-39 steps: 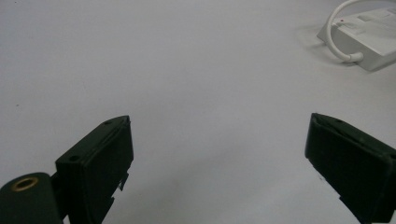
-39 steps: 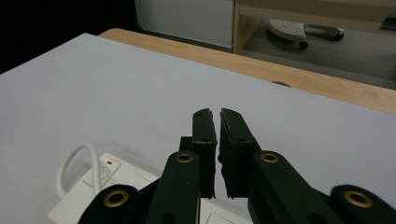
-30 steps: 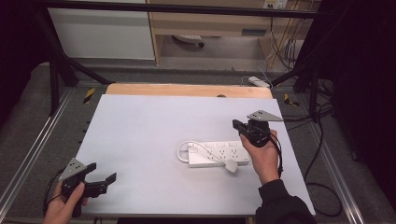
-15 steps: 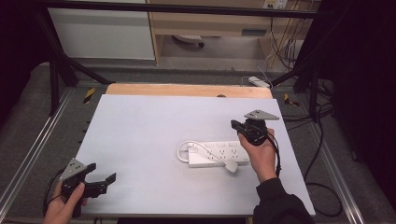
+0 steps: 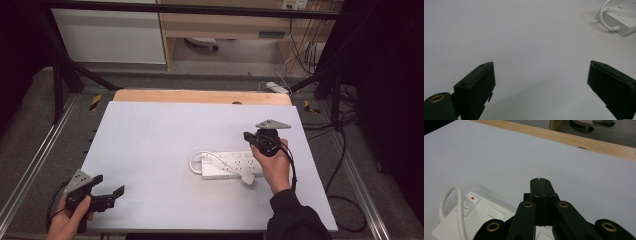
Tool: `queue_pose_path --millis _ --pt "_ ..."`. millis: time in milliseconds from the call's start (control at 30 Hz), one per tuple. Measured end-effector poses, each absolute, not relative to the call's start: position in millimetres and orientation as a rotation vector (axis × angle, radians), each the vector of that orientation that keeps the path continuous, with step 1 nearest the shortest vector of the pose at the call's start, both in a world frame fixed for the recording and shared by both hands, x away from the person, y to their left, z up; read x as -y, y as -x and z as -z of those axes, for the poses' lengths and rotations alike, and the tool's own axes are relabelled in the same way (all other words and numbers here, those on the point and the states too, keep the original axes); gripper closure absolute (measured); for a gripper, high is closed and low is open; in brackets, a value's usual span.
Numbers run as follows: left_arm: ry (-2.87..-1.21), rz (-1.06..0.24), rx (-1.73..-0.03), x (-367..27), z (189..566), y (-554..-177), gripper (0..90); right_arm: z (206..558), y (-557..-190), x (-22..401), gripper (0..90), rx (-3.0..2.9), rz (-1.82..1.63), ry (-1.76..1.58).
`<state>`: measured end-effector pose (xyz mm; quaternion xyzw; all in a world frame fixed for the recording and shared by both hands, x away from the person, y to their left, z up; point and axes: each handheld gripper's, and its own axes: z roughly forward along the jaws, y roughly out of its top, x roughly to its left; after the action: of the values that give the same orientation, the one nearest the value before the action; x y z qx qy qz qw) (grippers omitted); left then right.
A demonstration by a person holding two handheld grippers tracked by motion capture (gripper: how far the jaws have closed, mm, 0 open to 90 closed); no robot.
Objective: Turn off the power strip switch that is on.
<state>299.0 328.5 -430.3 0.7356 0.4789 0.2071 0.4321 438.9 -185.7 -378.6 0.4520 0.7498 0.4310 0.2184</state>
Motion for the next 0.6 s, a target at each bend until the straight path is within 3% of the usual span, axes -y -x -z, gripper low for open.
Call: queue_pose_path --millis 600 --pt "-1.842 -0.517 -1.189 -328 431 -299 8.0 395 -436 192 90.0 -2.095 -1.168 -1.289"
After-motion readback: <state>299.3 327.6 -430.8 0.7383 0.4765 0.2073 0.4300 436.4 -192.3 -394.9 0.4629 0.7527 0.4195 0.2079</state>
